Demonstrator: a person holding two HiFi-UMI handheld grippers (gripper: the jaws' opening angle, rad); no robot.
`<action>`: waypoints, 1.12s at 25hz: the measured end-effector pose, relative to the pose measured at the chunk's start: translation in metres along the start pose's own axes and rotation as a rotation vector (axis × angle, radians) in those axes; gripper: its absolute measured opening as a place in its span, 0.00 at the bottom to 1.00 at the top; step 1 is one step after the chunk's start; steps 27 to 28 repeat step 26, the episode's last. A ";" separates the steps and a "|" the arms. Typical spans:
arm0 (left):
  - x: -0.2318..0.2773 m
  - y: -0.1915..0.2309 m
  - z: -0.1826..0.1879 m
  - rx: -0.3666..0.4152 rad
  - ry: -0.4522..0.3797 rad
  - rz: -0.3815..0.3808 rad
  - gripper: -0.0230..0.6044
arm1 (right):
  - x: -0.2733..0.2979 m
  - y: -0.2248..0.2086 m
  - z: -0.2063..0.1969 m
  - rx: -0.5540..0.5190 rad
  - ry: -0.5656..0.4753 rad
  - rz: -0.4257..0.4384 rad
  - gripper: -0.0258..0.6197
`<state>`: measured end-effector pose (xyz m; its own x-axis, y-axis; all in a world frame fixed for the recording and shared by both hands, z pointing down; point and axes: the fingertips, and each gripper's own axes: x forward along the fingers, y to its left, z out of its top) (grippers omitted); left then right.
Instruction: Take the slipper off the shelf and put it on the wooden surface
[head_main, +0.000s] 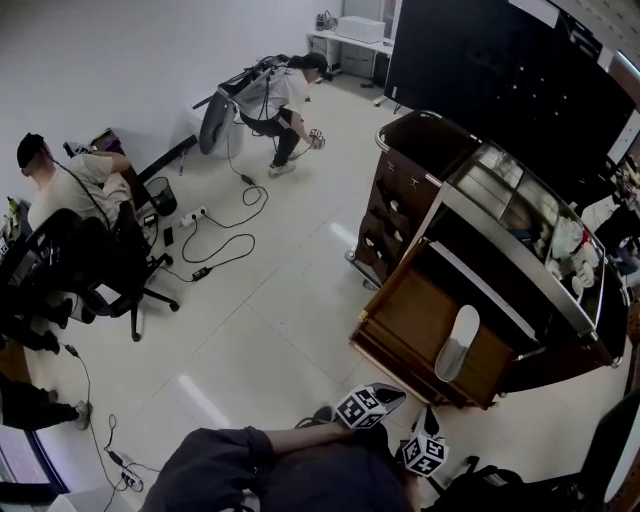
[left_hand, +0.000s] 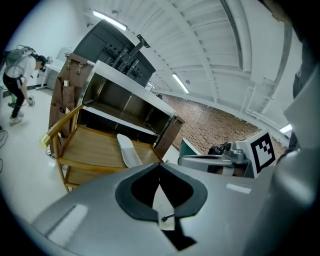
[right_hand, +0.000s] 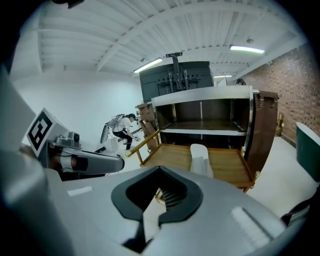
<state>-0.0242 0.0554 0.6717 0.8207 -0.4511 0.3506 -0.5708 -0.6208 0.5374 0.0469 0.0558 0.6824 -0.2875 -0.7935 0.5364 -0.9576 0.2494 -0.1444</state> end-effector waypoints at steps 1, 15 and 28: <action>0.000 0.001 -0.002 -0.006 0.003 -0.003 0.05 | -0.001 0.001 -0.002 -0.001 0.004 -0.003 0.04; -0.003 0.004 0.001 -0.011 0.003 -0.040 0.05 | -0.007 -0.007 -0.003 0.030 -0.016 -0.053 0.04; -0.004 -0.002 0.001 -0.018 -0.008 -0.055 0.05 | -0.008 -0.005 -0.005 0.021 -0.009 -0.035 0.04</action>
